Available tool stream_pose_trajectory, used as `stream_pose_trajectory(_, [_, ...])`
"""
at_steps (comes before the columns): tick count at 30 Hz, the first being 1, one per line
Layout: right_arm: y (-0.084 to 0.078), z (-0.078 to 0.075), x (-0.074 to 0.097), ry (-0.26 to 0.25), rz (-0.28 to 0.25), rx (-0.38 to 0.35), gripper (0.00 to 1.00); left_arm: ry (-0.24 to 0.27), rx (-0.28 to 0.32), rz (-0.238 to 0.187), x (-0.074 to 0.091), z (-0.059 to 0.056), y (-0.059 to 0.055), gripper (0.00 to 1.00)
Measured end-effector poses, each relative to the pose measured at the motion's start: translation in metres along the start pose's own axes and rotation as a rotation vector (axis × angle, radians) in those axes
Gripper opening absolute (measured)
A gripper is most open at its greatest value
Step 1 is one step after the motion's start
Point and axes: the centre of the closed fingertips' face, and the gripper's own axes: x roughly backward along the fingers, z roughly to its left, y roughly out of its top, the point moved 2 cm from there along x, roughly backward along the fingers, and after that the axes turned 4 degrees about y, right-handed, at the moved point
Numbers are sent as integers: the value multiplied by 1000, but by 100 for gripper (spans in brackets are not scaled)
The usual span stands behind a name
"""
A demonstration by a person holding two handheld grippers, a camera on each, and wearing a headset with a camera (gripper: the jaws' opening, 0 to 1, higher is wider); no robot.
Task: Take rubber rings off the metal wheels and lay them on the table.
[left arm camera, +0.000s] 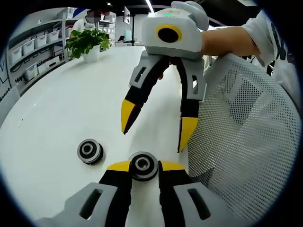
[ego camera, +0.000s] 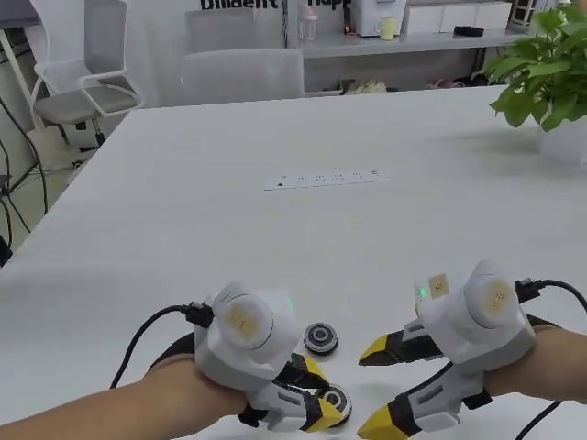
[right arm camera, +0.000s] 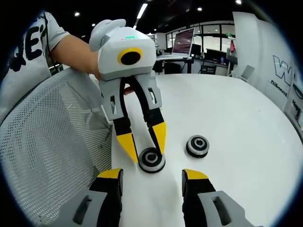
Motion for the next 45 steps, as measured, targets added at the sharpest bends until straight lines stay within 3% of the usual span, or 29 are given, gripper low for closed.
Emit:
stream_pose_trajectory(6, [0,1,-1,-3,4,11,47,30,-39,3,1,4,-2,9])
stream_pose_trajectory(9, [0,0,-1,-5,5,8,47,39,-94,3,1,2,-2,9])
stream_pose_trajectory(22, [7,-2,-5,-8,27,31,45,46,-82,-7,0,1,-3,7])
stream_pose_trajectory(34, [12,-8,-20,-7,65,67,39,85,-26,-19,5,11,-7,7])
stream_pose_trajectory(43, [7,-15,-32,-18,35,-18,33,95,-20,-23,5,11,-7,7])
stream_pose_trajectory(45, [8,-13,-33,-4,5,-58,32,96,-20,-25,5,11,-8,7])
